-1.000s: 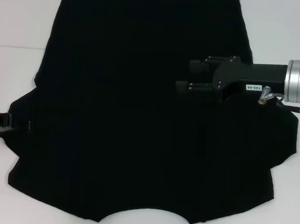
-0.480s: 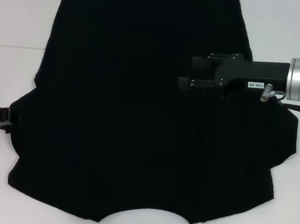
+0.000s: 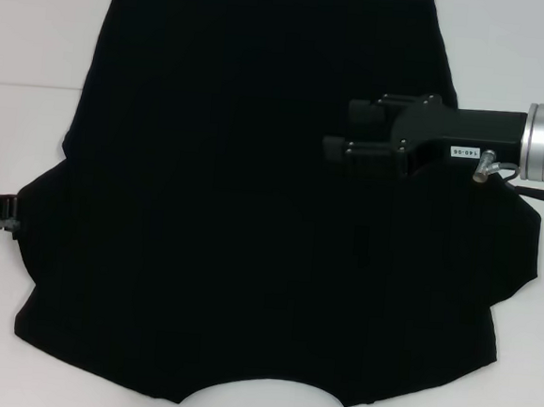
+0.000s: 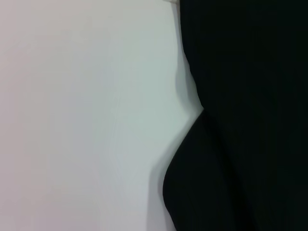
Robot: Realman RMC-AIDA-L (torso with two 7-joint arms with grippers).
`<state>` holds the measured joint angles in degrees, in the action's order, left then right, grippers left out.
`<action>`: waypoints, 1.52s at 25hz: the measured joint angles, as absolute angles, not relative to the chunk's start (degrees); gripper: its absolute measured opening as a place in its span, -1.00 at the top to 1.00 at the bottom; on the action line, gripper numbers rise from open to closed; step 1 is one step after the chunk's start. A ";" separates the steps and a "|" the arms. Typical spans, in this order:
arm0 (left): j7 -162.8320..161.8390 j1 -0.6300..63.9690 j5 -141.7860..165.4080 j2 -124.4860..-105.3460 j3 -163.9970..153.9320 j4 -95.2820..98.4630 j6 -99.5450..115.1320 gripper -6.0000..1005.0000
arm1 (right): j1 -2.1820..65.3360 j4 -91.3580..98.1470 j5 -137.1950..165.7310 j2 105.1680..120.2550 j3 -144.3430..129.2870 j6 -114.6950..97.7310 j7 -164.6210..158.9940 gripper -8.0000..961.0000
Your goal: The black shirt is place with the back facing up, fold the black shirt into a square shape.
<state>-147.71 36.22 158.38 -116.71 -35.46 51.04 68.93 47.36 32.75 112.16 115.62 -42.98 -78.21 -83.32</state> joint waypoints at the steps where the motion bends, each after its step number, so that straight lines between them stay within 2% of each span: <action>1: -147.71 36.22 158.38 -116.71 -35.47 51.02 68.80 0.80 | 47.33 32.76 112.03 115.63 -42.97 -78.21 -83.32 -0.65; 6: -147.69 36.12 158.38 -116.71 -35.08 51.02 68.46 0.99 | 47.18 32.78 111.33 115.65 -42.97 -78.26 -83.18 -0.65; 38: -145.54 31.17 157.39 -117.00 -25.69 55.37 69.84 0.99 | 46.98 32.37 107.22 116.54 -42.98 -76.78 -80.42 -0.65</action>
